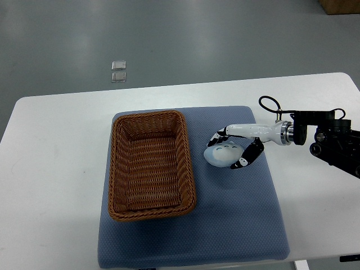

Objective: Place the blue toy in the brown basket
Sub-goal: 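Close the right hand fingers around the plush toy and lift it, then carry the plush toy over the wicker basket and open the right hand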

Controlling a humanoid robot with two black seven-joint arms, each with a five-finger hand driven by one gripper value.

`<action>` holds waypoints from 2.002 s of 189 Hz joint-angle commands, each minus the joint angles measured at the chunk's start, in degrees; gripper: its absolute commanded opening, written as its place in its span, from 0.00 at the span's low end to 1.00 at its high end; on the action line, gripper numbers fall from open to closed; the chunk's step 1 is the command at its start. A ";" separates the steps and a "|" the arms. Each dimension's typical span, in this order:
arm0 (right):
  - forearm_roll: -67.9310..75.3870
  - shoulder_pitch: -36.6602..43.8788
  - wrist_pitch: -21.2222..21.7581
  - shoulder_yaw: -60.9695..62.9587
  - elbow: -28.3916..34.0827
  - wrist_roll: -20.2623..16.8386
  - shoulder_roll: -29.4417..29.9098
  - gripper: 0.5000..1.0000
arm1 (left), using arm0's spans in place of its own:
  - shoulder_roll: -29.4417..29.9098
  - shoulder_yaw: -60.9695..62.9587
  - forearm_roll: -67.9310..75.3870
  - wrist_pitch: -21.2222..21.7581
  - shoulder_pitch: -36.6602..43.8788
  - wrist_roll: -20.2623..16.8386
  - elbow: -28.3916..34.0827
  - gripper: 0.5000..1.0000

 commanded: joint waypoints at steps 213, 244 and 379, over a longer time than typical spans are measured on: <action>0.94 10.09 -0.41 4.47 -0.74 5.66 9.05 0.00 | 0.00 0.00 0.00 0.00 0.00 0.00 0.00 1.00; 0.24 11.32 -0.58 0.52 -5.04 4.52 15.55 0.00 | 0.00 0.00 0.00 0.00 0.00 0.00 0.00 1.00; 1.12 11.41 -0.58 -1.42 -14.10 1.35 25.84 0.80 | 0.00 0.00 0.00 0.00 0.00 0.00 0.00 1.00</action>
